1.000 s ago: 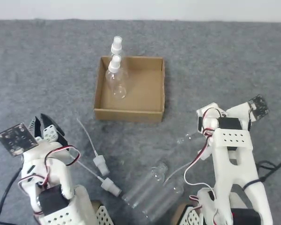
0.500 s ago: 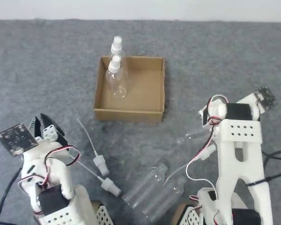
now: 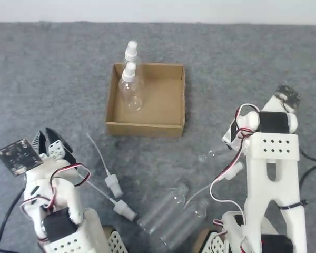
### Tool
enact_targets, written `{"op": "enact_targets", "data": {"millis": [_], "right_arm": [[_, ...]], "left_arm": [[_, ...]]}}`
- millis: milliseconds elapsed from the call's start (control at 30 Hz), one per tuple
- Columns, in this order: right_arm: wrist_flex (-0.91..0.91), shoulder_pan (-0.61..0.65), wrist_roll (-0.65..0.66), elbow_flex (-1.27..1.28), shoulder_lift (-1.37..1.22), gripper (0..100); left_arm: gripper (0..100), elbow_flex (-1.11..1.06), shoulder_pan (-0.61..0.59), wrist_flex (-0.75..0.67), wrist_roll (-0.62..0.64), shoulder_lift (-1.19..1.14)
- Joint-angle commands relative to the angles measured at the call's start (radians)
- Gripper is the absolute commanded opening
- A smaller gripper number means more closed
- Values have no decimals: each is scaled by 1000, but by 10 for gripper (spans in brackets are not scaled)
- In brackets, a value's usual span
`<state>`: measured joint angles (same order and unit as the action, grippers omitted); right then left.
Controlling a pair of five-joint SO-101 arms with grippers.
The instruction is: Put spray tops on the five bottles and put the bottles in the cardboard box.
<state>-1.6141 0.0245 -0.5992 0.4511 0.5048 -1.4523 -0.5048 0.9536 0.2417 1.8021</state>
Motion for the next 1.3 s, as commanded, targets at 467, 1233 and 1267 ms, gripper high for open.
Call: {"op": "enact_targets", "data": {"millis": [467,1233,1267], "right_arm": [[19,77,466,-63,38,35],[15,87,1435,-55,38,6],[16,87,1459,-55,38,6]], "left_arm": [[48,2,-5,-40,3,21],[48,2,-5,-40,3,21],[48,2,-5,-40,3,21]]}}
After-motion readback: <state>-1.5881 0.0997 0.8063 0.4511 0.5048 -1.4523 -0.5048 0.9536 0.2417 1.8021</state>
